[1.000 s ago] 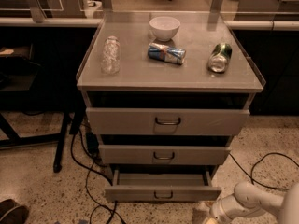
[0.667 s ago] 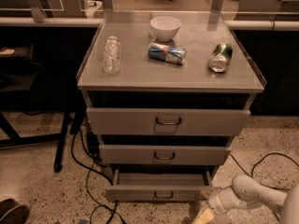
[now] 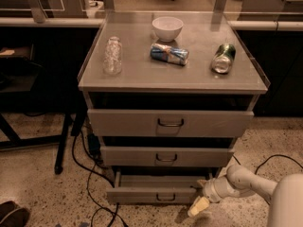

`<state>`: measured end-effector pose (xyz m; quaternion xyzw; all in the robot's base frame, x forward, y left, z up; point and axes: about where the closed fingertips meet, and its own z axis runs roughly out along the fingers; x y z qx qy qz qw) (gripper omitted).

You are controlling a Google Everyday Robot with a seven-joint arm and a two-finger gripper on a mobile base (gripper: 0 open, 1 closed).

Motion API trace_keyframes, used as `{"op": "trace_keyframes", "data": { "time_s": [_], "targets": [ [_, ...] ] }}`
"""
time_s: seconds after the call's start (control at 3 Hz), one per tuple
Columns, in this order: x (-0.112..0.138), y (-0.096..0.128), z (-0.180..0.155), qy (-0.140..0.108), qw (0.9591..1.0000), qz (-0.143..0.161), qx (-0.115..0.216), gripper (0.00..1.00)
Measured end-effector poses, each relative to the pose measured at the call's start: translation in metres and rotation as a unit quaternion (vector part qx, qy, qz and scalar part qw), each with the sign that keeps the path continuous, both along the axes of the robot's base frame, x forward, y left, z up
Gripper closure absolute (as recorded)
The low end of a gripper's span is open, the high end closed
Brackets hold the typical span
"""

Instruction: Open bottom drawer

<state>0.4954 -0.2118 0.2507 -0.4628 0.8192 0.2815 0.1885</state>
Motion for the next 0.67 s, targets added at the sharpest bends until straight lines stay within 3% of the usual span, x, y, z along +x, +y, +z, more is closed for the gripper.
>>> {"op": "trace_keyframes", "data": {
  "time_s": [0.67],
  "targets": [
    [0.041,0.023,-0.039,0.005,0.9996,0.022,-0.019,0.00]
  ]
}}
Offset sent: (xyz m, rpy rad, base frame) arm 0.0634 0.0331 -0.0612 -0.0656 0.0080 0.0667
